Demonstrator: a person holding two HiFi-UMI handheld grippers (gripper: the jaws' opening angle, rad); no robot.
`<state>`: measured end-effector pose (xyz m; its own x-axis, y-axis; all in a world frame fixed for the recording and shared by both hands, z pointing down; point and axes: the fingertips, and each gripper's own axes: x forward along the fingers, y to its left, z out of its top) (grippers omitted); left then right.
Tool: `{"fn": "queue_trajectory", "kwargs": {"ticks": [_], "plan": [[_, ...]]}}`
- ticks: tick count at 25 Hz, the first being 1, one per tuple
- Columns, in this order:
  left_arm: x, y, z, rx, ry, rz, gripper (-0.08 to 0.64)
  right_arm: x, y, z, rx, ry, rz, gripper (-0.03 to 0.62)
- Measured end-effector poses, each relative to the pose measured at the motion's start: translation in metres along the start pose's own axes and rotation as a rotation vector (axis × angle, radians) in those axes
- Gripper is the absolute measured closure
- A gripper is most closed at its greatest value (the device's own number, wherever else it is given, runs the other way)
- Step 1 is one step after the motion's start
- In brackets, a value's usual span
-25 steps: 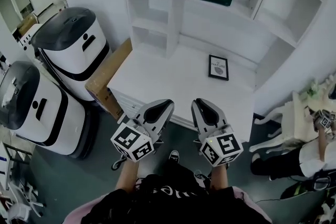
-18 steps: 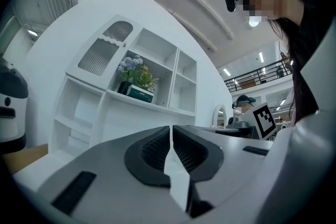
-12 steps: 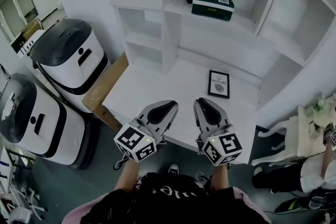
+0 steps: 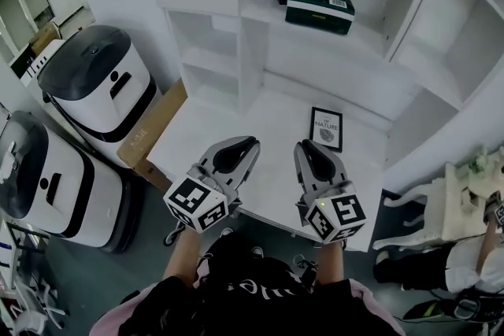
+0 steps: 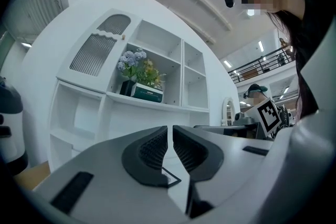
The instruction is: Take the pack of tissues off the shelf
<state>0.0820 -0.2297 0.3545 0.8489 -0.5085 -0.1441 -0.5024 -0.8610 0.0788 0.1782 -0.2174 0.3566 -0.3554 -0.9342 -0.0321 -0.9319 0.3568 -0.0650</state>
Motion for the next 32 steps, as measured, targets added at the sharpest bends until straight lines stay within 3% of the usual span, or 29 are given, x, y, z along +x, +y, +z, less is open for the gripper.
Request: {"fn": "queue_trajectory", "kwargs": {"ticks": [5, 15, 32], "plan": [[0.019, 0.020, 0.008, -0.003, -0.010, -0.005, 0.532, 0.014, -0.018, 0.011, -0.018, -0.008, -0.028, 0.522], [0.070, 0.054, 0.027, 0.051, 0.002, -0.107, 0.532, 0.047, -0.052, 0.041, -0.072, -0.036, -0.107, 0.522], [0.163, 0.111, 0.089, 0.155, 0.013, -0.201, 0.519, 0.094, -0.129, 0.121, -0.261, -0.064, -0.226, 0.520]]}}
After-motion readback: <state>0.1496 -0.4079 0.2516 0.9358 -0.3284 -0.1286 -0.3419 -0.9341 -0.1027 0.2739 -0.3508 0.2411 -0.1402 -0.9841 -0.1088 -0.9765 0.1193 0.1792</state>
